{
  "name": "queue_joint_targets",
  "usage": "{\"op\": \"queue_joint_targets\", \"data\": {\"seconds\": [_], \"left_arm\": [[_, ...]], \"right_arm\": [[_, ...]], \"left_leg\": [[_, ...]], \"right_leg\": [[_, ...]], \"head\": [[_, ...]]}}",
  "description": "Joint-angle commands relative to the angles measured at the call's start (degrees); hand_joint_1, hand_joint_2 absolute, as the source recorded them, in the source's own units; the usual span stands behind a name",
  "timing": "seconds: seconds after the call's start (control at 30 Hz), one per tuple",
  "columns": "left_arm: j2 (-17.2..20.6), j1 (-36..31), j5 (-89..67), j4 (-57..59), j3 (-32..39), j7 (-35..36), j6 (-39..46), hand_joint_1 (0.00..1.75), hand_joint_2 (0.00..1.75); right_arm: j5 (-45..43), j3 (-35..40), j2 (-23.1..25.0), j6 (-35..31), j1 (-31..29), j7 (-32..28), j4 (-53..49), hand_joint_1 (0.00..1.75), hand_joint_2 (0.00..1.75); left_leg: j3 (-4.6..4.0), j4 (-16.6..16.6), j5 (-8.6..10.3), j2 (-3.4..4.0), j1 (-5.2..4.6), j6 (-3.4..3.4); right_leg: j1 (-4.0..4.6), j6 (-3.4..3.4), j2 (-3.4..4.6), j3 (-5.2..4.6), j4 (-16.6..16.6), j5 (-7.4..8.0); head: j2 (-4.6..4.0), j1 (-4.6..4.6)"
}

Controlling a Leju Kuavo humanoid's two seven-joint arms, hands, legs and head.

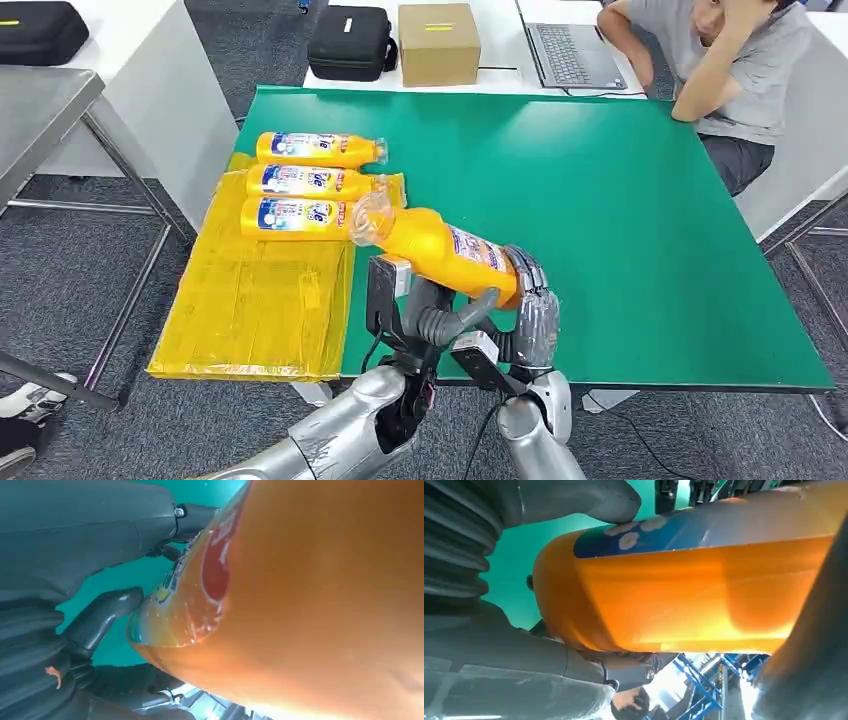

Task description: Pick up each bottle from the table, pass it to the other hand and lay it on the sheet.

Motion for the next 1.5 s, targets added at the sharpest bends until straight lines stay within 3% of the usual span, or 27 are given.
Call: {"op": "queue_joint_targets", "data": {"seconds": [0.03,0.33,0.5,0.73,0.77,0.87,1.23,1.27,1.3,1.47,1.5], "left_arm": [[1.1,-3.4,1.7,-0.1,-2.6,0.1,1.3,0.00,1.75],[1.1,-4.6,4.2,-0.7,-1.7,-1.2,3.4,0.03,1.75],[1.1,-6.4,4.5,0.5,0.2,-7.1,11.3,0.00,1.75],[1.1,-7.4,4.5,1.9,0.4,-10.2,15.3,0.00,1.75],[1.1,-7.5,4.6,2.1,0.3,-10.6,15.6,0.00,1.75],[1.1,-6.7,2.1,0.0,2.6,-10.6,19.5,0.00,1.75],[1.1,-6.5,2.7,0.4,3.1,-10.6,17.9,0.00,1.75],[1.1,-6.6,2.8,0.4,3.3,-10.6,17.3,1.50,1.75],[1.1,-6.6,2.9,0.4,3.7,-10.6,15.4,1.75,1.75],[1.1,-4.7,-2.1,-0.9,7.7,-10.6,13.2,1.75,1.75],[1.1,-4.3,-3.8,-1.3,8.3,-10.6,13.2,1.75,1.75]], "right_arm": [[5.3,0.3,1.5,0.0,0.0,-0.2,-0.9,1.75,1.75],[4.0,3.1,1.9,0.0,1.0,-0.2,0.6,1.75,1.75],[0.7,6.4,0.7,0.0,0.5,-0.2,3.9,1.75,1.75],[0.4,6.3,1.4,0.0,-0.6,-0.2,5.3,1.75,1.75],[1.0,4.5,2.0,0.0,-1.3,-0.2,10.9,1.75,1.75],[0.9,2.3,1.8,0.0,-0.3,-0.2,8.0,1.75,1.75],[0.5,3.2,1.4,0.0,-0.1,-0.2,7.8,1.75,1.75],[0.3,3.6,1.4,0.0,0.0,-0.2,7.9,1.75,1.75],[0.0,4.5,1.3,0.0,0.1,-0.2,8.0,1.75,1.75],[0.2,3.5,1.8,0.0,0.3,-0.2,8.5,1.71,1.75],[-0.7,3.9,1.8,0.0,0.1,-0.2,9.7,1.40,1.75]], "left_leg": [[0.17,0.0,-0.12,0.09,0.05,-0.12],[0.29,0.1,-0.19,0.09,0.06,-0.17],[0.40,0.0,-0.23,0.11,0.09,-0.19],[0.28,0.0,-0.15,0.09,0.07,-0.15],[0.20,0.0,-0.09,0.10,0.07,-0.11],[0.28,0.0,-0.10,0.02,0.07,-0.13],[0.33,0.0,-0.16,0.01,0.08,-0.16],[0.42,0.0,-0.20,0.02,0.09,-0.20],[0.39,0.1,-0.22,0.03,0.09,-0.19],[0.28,0.0,-0.11,0.05,0.05,-0.13],[0.32,0.0,-0.14,0.07,0.07,-0.15]], "right_leg": [[0.06,-0.11,0.03,0.14,0.1,-0.11],[0.07,-0.15,0.01,0.26,0.1,-0.19],[0.11,-0.18,0.03,0.36,0.1,-0.22],[0.08,-0.13,0.01,0.26,0.0,-0.14],[0.07,-0.10,0.05,0.17,0.0,-0.07],[0.08,-0.12,-0.04,0.28,0.0,-0.12],[0.10,-0.15,-0.07,0.32,0.0,-0.18],[0.11,-0.18,-0.07,0.40,0.1,-0.23],[0.11,-0.18,-0.06,0.38,0.1,-0.24],[0.06,-0.12,-0.01,0.24,0.0,-0.12],[0.08,-0.14,0.00,0.28,0.0,-0.14]], "head": [[0.00,0.00],[-0.02,-0.02],[0.00,-0.02],[0.00,-0.04],[0.00,-0.02],[0.00,-0.02],[0.00,-0.02],[-0.02,-0.02],[0.00,-0.02],[0.00,-0.02],[0.00,-0.02]]}}
